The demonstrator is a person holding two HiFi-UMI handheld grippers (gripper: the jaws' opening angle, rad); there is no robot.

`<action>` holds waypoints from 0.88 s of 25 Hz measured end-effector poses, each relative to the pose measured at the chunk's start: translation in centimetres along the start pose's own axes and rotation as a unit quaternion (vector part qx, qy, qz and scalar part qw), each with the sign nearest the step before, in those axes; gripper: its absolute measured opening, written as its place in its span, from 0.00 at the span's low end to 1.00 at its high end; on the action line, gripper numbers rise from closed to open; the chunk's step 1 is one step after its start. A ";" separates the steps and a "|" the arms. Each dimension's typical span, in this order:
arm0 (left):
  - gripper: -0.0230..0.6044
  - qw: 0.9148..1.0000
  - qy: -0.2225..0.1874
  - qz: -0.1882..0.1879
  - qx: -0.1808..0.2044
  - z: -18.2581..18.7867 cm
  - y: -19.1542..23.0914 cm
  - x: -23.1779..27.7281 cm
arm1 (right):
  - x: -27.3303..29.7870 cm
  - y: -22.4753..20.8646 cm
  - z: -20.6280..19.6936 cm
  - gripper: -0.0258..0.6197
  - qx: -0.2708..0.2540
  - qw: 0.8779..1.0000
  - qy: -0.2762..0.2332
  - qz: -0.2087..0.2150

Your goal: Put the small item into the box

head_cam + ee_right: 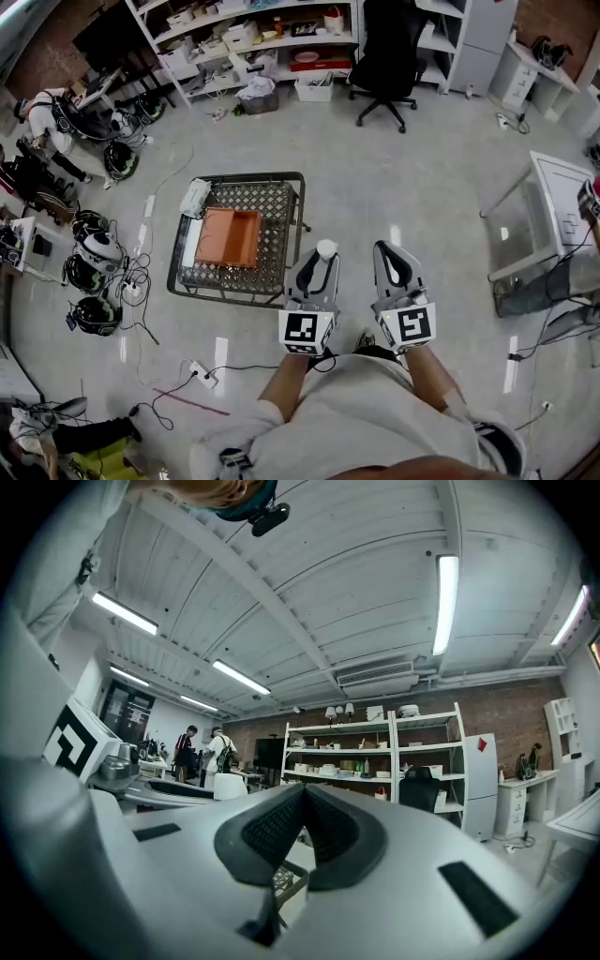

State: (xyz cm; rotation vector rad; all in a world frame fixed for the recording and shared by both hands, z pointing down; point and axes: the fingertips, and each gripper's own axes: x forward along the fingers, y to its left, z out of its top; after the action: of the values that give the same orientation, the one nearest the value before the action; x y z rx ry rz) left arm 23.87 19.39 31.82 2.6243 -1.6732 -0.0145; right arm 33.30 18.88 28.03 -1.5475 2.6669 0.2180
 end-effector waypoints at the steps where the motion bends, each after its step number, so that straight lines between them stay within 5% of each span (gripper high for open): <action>1: 0.24 1.000 0.000 0.000 0.000 -0.1 -0.4 0.3 | -0.2 -0.5 -0.1 0.04 0.000 1.000 -0.001 0.000; 14: 0.24 1.000 0.009 0.002 -0.004 -0.9 -6.5 5.1 | -2.5 -7.5 -1.7 0.04 -0.003 1.000 0.012 0.007; 22: 0.24 0.999 0.031 0.012 0.009 -1.9 -5.4 7.0 | -0.6 -8.6 -3.6 0.04 0.021 0.999 0.022 0.012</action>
State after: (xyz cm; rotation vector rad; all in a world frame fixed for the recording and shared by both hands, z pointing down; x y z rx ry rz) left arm 31.81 15.33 33.63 2.5903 -1.6920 0.0819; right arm 41.15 14.65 30.84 -1.5252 2.7060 0.1305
